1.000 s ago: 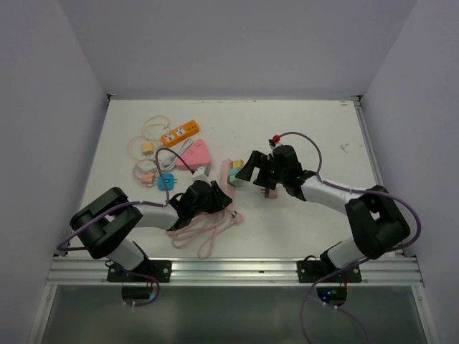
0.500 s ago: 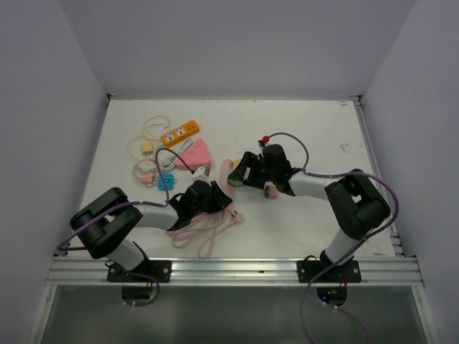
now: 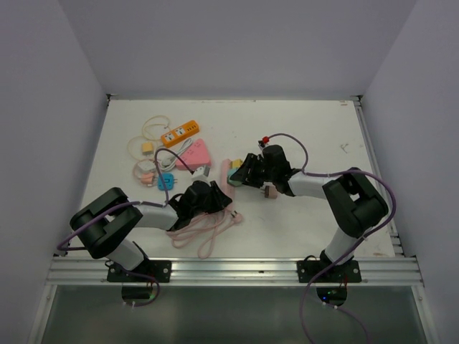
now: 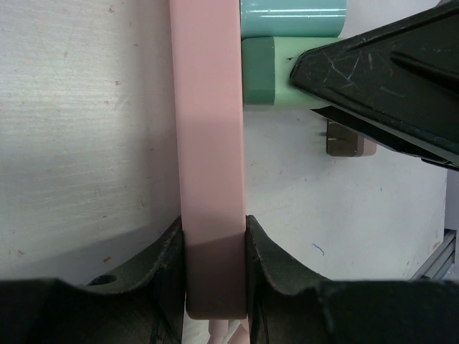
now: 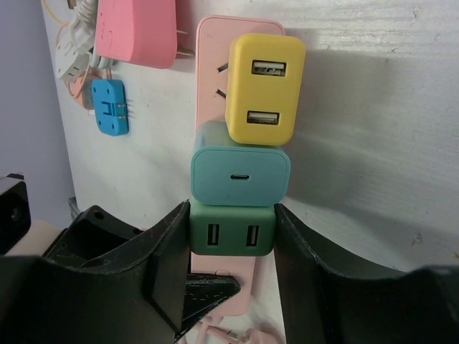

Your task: Pull the plug off the socket

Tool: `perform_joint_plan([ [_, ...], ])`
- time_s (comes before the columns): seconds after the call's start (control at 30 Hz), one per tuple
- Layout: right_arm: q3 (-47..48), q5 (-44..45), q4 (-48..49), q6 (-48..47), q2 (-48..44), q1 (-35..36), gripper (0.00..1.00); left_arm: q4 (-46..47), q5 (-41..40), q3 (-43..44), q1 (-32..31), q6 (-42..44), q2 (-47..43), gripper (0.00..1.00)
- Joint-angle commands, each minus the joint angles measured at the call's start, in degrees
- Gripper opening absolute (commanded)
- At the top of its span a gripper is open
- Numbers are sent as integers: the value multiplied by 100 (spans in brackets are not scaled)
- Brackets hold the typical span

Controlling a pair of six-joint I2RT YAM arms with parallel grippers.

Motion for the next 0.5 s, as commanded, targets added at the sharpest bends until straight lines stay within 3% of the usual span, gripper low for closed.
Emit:
perform_joint_plan([
  [0.0,-64,-217,399,-18,-4,57,6,-329,73,-231,3,368,59,17],
  [0.03,-91,-226,390,-36,-21,57,1,-294,73,-258,12,359,33,31],
  [0.13,-196,-235,390,-97,-135,101,0,-258,81,-284,12,359,-64,59],
  [0.23,-301,-226,373,-133,-250,128,0,-249,99,-249,12,359,-134,71],
  [0.47,-547,-77,373,-89,-496,347,0,-636,-181,111,3,359,76,70],
])
